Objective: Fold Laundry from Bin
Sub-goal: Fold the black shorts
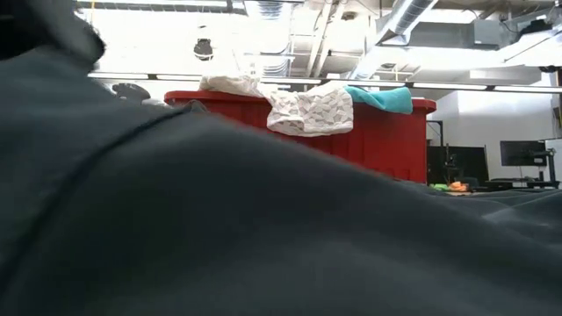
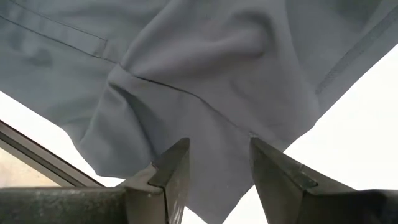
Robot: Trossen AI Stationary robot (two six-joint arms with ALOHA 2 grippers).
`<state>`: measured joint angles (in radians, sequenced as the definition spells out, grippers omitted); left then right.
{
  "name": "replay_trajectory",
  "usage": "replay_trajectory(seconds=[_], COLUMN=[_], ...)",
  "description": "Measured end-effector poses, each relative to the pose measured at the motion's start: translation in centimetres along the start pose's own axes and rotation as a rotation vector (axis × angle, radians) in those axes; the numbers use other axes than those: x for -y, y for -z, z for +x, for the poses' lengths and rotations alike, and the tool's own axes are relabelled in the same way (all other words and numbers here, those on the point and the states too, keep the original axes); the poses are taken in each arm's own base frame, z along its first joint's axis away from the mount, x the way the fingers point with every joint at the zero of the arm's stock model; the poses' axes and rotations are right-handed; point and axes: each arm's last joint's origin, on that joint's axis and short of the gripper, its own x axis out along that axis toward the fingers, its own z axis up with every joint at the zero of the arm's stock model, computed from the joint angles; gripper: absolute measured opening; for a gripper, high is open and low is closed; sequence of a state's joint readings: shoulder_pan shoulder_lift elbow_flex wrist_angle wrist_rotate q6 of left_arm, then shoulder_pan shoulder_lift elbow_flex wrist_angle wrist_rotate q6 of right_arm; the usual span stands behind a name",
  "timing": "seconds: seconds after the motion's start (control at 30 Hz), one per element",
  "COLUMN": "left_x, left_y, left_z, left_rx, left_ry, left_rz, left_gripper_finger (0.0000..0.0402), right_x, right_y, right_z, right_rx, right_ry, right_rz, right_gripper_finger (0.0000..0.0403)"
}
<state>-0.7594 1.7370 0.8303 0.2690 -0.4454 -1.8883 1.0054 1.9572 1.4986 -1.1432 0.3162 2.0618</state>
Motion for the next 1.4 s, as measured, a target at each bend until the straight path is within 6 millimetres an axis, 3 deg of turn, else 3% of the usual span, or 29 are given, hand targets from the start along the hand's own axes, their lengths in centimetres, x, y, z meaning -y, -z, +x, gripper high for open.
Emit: replay_trajectory(seconds=[0.37,0.53,0.8,1.0,1.23,1.4], left_x=[0.7,3.0,6.3,6.6,5.7,5.5], left_y=[-1.6,-1.3,-1.9,-1.2,-0.7,-0.8], left_z=[0.8,-0.7,-5.5,-7.8,-8.0,-8.0], left_rx=[-0.05,-0.136,-0.229,-0.292,-0.286,-0.277], left_ry=[-0.006,0.086,0.135,0.137,0.061,0.048], left_rz=[0.072,0.135,0.229,0.229,0.219,0.242], left_gripper_finger=[0.0012,0.0002,0.0,0.0,0.0,0.0], right_x=[0.1,0.3,0.0,-1.0,-0.7,-0.9], right_y=[0.0,-0.2,-0.5,0.2,2.7,1.8], right_z=[0.0,0.0,0.1,0.0,-0.4,0.0], right_rx=[0.005,0.018,0.043,-0.001,-0.083,-0.08], right_ry=[0.007,0.029,0.01,-0.103,-0.167,-0.124], right_rz=[0.02,0.046,0.043,0.012,0.131,0.145], right_gripper_finger=[0.0189,0.0188,0.0175,0.0173,0.0173,0.0175])
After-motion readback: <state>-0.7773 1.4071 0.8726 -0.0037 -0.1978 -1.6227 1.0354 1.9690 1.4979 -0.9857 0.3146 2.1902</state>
